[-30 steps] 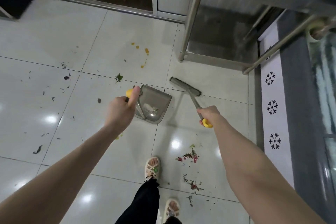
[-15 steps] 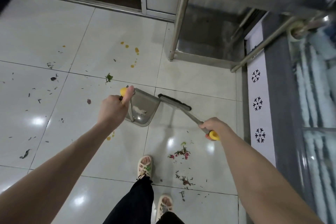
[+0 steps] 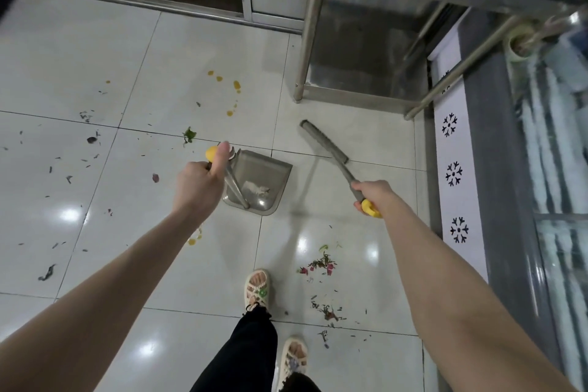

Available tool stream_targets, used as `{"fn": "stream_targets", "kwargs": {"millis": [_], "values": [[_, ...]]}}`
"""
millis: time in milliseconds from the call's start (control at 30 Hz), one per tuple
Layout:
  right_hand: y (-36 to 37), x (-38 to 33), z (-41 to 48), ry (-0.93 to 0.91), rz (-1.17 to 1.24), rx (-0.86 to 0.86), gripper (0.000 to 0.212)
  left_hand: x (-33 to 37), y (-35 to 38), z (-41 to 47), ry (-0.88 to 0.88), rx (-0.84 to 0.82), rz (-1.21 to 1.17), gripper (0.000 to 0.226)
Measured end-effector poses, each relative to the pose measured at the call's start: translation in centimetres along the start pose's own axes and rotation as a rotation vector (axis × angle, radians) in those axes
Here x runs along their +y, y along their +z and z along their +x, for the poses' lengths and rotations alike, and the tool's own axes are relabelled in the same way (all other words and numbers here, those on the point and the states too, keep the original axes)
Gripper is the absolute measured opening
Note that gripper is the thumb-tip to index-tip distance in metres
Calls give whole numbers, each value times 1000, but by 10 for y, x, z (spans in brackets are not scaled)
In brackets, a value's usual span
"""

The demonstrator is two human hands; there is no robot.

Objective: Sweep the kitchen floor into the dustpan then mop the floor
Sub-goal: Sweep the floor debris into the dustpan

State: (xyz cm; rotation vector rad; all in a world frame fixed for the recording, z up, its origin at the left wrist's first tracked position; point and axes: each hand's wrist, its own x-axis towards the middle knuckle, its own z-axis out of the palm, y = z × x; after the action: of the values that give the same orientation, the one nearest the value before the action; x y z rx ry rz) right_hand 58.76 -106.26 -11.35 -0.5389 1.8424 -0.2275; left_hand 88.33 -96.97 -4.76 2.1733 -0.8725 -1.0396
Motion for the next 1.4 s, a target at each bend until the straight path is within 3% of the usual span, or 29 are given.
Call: {"fn": "stream_targets", "kwargs": {"millis": [267, 500, 733, 1000, 1133, 1400], "values": [[38, -23, 37, -25, -12, -11, 18, 0, 0, 30, 37, 30, 56, 82], [45, 23, 28, 32, -136, -66, 9, -11, 2, 12, 43, 21, 65, 90], [22, 86, 14, -1, -334, -84, 15, -47, 10, -63, -3, 60, 6, 76], [-21, 191, -37, -70, -490, -141, 11, -110, 26, -182, -48, 162, -58, 91], [-57, 232, -67, -51, -432, -165, 15, -127, 37, -231, -104, 179, -65, 85], [-89, 238, -76, -105, -321, -128, 14, -151, 38, -273, -194, 194, -114, 79]]}}
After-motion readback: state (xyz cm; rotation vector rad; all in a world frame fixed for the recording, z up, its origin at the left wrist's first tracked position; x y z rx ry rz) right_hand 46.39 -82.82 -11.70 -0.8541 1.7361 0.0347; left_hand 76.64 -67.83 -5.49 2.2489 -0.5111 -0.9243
